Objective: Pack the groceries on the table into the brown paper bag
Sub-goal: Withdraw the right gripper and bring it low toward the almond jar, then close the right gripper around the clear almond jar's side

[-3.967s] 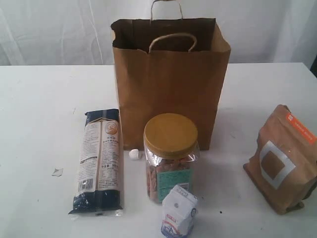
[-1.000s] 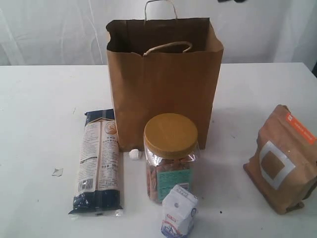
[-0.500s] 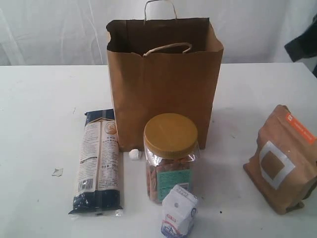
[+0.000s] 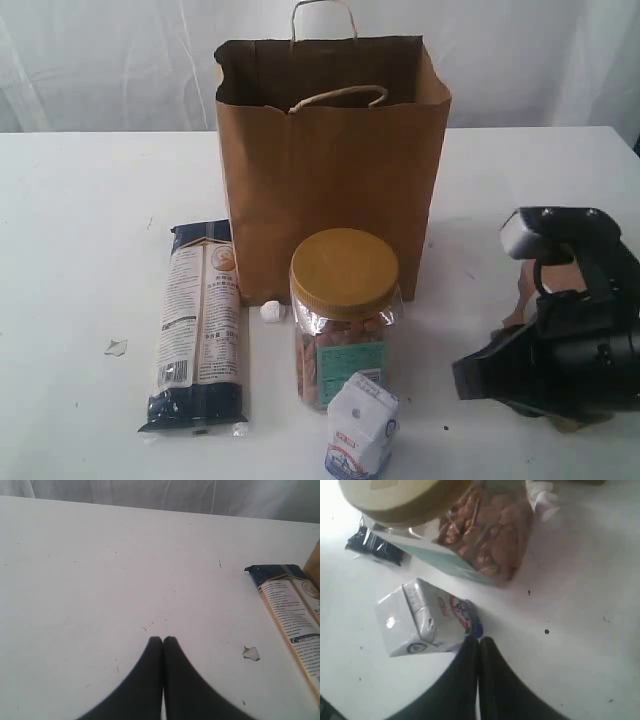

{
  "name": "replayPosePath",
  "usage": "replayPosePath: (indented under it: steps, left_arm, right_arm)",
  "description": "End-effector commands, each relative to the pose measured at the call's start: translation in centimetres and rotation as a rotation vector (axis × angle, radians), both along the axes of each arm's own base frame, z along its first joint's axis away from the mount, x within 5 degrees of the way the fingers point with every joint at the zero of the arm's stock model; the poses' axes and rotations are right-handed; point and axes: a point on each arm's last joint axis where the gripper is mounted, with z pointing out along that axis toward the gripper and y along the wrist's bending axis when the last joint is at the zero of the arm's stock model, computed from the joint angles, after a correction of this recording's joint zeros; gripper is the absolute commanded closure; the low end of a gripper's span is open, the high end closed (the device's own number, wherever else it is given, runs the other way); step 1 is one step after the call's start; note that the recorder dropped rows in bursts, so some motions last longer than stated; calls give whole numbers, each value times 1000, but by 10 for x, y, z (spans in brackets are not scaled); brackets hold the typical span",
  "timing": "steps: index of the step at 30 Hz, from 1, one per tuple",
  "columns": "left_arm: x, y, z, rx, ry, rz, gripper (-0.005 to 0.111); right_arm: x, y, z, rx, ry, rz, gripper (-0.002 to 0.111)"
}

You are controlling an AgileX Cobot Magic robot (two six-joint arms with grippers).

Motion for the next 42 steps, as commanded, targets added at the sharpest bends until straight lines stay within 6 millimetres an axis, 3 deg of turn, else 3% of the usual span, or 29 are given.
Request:
replayPosePath:
  steps: [1,5,9,13,20,27,34,42]
  left_arm:
    - [0,0,-1,2,0,-9,107]
    - [0,0,-1,2,0,-9,107]
    - [0,0,-1,2,0,-9,107]
    - [0,0,-1,2,0,-9,107]
    - [0,0,-1,2,0,-9,107]
    - [0,0,-1,2,0,-9,107]
    - [0,0,-1,2,0,-9,107]
    - [0,0,-1,2,0,-9,107]
  right_arm:
    - [1,7,-16,10,-50,-22,108]
    - [13,26,-44,-9,14,21,108]
    - [12,45,-64,14,106,84,108]
    - [6,64,-67,89,110,142,108]
    - [19,90,-70,131,33,207,108]
    - [22,86,-78,64,26,178,108]
    - [14,84,-57,109,-19,224,108]
    - [0,53,-49,-23,-99,118,108]
